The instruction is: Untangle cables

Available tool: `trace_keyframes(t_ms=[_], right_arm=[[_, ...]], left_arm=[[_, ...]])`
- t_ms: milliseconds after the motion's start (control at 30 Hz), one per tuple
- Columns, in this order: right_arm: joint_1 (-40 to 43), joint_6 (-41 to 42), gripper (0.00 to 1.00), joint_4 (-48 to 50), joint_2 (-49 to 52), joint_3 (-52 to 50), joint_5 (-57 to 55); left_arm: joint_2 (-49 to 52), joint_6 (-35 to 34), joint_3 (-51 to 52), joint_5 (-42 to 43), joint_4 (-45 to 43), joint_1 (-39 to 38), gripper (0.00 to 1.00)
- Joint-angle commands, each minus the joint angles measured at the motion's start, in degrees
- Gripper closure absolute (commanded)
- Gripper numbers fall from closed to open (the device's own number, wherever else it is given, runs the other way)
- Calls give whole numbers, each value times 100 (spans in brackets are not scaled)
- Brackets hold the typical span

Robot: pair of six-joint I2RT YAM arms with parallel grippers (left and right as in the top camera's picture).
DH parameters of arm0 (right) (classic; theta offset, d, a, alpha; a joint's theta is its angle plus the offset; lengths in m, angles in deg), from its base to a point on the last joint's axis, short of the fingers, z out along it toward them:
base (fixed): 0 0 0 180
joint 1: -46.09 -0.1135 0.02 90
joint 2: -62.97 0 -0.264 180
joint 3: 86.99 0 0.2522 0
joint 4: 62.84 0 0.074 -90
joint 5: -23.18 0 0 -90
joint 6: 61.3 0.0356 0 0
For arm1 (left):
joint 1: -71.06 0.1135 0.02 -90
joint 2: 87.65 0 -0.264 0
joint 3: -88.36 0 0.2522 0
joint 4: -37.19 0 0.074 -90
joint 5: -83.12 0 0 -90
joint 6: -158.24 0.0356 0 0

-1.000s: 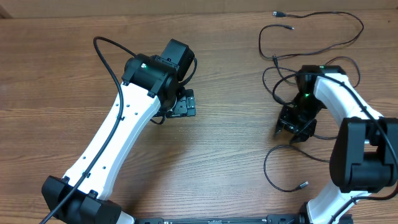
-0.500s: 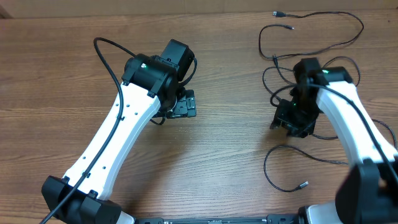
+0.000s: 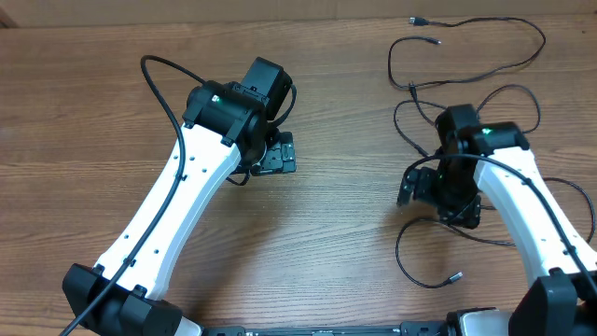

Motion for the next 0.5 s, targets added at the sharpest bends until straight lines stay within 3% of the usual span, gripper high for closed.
trace_keyframes(t_ms=[0, 467], right_arm=[[-7, 50, 0, 448, 4, -380, 339], [-7, 1615, 36, 2507, 15, -1878, 85]], left_arm=[[11, -52, 63, 26, -9, 22, 0], [11, -50, 63, 22, -9, 20, 0]])
